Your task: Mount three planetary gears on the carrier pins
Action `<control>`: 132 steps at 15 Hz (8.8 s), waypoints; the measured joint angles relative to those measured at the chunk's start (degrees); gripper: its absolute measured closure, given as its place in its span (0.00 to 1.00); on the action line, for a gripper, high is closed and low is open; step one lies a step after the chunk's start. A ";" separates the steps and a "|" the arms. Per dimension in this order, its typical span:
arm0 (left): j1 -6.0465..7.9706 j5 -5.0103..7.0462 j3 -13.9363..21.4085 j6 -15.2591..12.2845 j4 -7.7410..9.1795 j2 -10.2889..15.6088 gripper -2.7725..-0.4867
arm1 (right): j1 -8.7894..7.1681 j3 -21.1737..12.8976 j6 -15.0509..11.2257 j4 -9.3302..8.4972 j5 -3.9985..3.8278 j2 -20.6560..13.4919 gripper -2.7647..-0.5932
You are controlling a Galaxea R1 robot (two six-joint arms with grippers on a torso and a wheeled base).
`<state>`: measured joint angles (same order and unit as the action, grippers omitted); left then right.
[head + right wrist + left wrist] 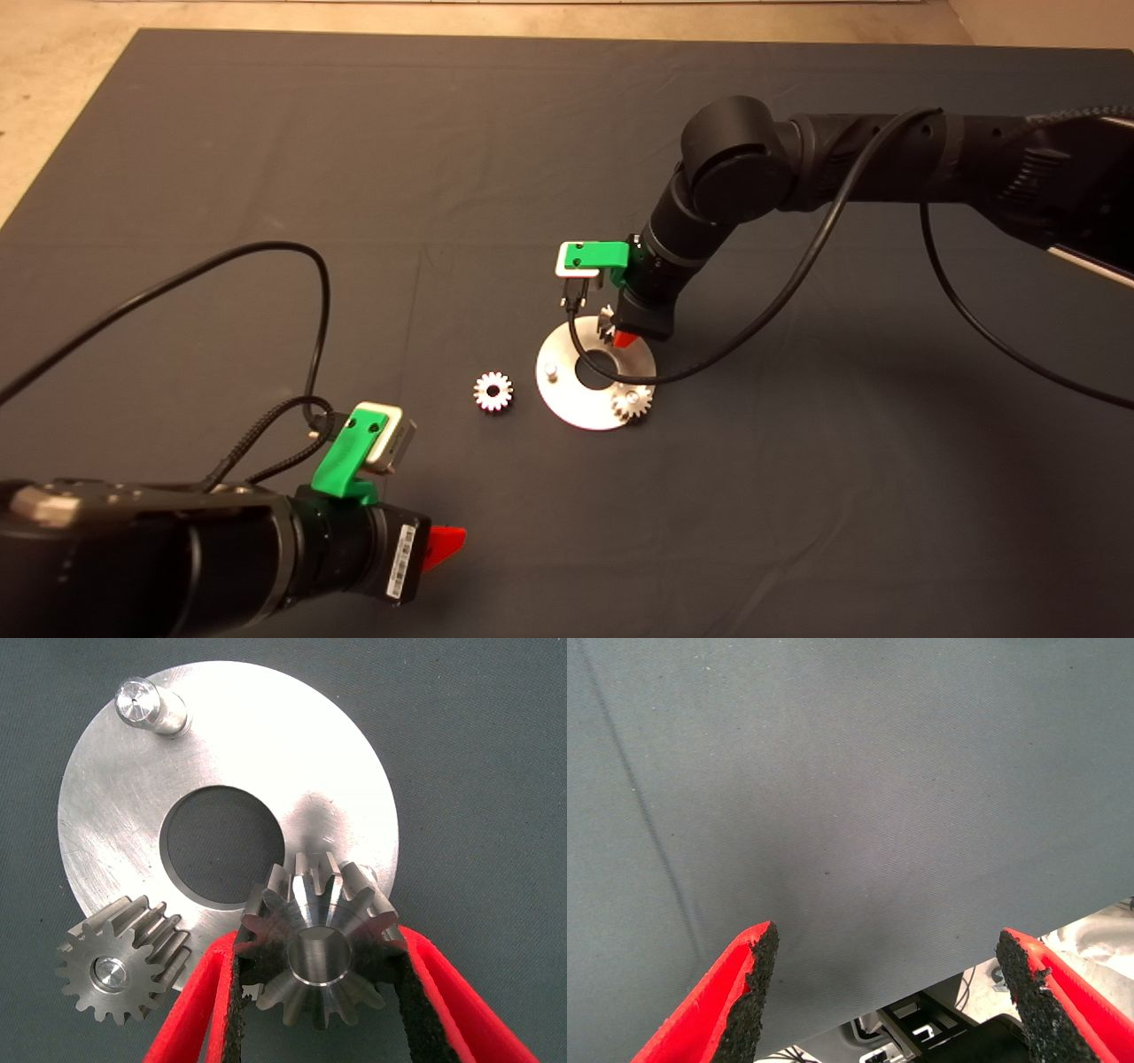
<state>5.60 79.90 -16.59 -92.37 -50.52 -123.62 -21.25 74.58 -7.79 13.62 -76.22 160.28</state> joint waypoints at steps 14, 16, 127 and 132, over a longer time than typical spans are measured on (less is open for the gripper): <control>0.00 -0.03 0.00 0.00 0.02 0.61 0.45 | 0.00 1.10 1.87 1.23 0.41 0.00 0.81; 0.01 -0.01 0.00 0.00 0.01 0.61 0.45 | 0.00 1.46 2.31 1.38 0.41 0.00 0.81; 8.73 -1.62 -32.09 39.23 20.07 -19.59 0.45 | 2.18 -53.45 -41.61 -7.53 -9.75 -33.38 0.60; 8.90 -1.60 -33.27 40.82 20.15 -19.90 0.45 | 2.18 -53.45 -41.59 -7.53 -9.80 -34.23 0.60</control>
<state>14.49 78.30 -49.86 -51.55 -30.37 -143.52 -19.07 21.14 -49.38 6.08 -86.01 126.05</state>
